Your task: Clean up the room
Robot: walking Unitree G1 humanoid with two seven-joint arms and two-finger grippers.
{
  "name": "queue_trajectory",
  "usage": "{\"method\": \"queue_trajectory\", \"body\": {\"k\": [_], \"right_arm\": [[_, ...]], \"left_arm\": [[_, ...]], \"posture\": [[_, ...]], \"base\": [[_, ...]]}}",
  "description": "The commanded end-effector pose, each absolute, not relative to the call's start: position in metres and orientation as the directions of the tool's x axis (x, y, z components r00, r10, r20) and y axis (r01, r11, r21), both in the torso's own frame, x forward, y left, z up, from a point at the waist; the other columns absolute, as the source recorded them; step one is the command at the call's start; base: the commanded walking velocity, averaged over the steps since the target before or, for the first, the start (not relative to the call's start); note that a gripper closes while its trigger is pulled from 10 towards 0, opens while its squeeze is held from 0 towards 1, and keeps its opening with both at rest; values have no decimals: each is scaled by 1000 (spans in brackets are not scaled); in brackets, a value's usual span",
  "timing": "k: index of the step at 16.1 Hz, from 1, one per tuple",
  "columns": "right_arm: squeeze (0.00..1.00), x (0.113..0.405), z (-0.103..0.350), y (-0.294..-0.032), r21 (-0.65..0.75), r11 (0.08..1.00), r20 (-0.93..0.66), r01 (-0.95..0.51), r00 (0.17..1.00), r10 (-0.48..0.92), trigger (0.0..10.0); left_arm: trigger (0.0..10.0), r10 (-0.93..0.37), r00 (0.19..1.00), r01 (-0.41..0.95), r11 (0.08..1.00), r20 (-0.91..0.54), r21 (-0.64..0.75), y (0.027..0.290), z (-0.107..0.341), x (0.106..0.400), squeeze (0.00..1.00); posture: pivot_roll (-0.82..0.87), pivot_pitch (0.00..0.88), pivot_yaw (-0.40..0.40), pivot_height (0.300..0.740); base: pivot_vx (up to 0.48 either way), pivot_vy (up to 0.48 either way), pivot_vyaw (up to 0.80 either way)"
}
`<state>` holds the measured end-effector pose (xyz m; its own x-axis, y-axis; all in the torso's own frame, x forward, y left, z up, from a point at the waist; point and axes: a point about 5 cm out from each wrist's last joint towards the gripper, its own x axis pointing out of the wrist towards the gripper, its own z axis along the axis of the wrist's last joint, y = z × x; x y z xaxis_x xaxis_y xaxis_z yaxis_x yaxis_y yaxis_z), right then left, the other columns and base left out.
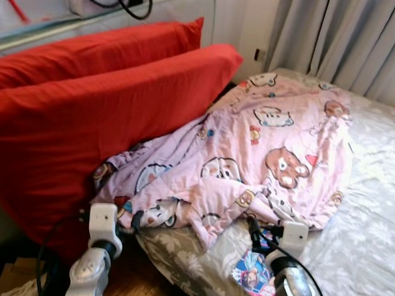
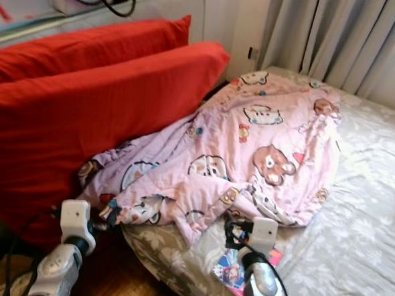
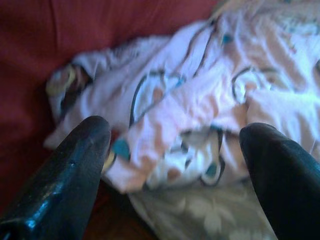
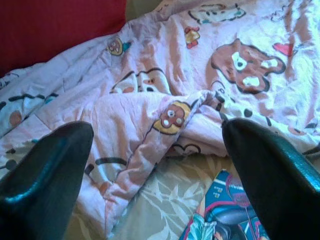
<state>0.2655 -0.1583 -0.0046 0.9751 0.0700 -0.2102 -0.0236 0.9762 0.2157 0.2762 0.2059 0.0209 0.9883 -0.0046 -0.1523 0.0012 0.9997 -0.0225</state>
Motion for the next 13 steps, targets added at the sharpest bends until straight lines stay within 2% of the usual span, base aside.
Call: {"method": "queue_trajectory", "body": {"k": [1,5,10,11,13], "right_arm": [[0,265,2,-160,223,975,-154,-21,987,56,10000],[0,261,-1,-158,233,972,-173,-4,984,45,10000],[0,263,1,-157,236,972,-180,6,983,38,10000],[0,264,1,-157,234,972,-194,2,980,45,10000],[0,264,0,-156,250,968,-200,5,979,47,10000]], "left_arm": [[10000,0,989,-1,1000,-147,-12,210,20,269,0],[10000,1,988,-3,1000,-156,-16,212,18,265,0],[10000,-17,985,13,1000,-171,-26,211,19,267,0],[10000,-15,984,18,1000,-178,15,212,19,266,0],[10000,-17,983,22,999,-185,25,212,18,265,0]], "posture": [[39,81,-35,740],[39,96,-36,740],[35,83,-36,740],[39,75,-38,740],[37,67,-39,740]], "base": [[0,0,0],[0,0,0],[0,0,-768],[0,0,-775],[0,-471,-775]]}}
